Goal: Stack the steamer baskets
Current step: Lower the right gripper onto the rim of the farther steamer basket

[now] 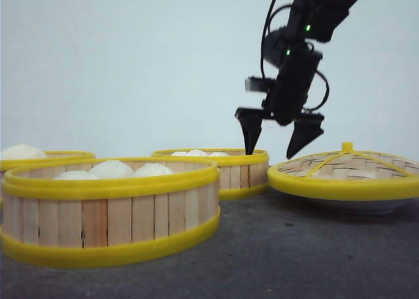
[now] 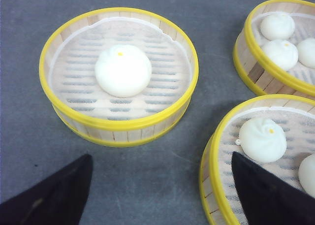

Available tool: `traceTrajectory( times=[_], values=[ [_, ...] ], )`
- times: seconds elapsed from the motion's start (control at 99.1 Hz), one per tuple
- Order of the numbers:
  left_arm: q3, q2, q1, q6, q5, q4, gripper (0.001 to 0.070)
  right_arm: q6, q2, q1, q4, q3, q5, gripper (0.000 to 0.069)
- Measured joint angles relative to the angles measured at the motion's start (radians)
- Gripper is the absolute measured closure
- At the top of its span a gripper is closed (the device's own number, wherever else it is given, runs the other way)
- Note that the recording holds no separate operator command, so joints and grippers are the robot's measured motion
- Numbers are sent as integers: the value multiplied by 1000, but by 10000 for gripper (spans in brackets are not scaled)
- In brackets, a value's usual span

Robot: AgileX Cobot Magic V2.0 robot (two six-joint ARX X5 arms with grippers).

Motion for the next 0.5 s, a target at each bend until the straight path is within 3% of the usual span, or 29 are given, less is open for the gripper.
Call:
traceTrajectory(
  times=[0.071,0.202,0.363,0.504],
  values=[
    [0,0,0,0,0,0,160,0,14,2,2,0,18,140],
    [0,0,0,0,0,-3,160,0,17,2,12,3,18,371],
    [0,0,0,0,0,-4,160,2,17,6,26,6,15,566],
    [0,0,0,0,0,-5,160,34,17,9,38,7,23,659]
  ],
)
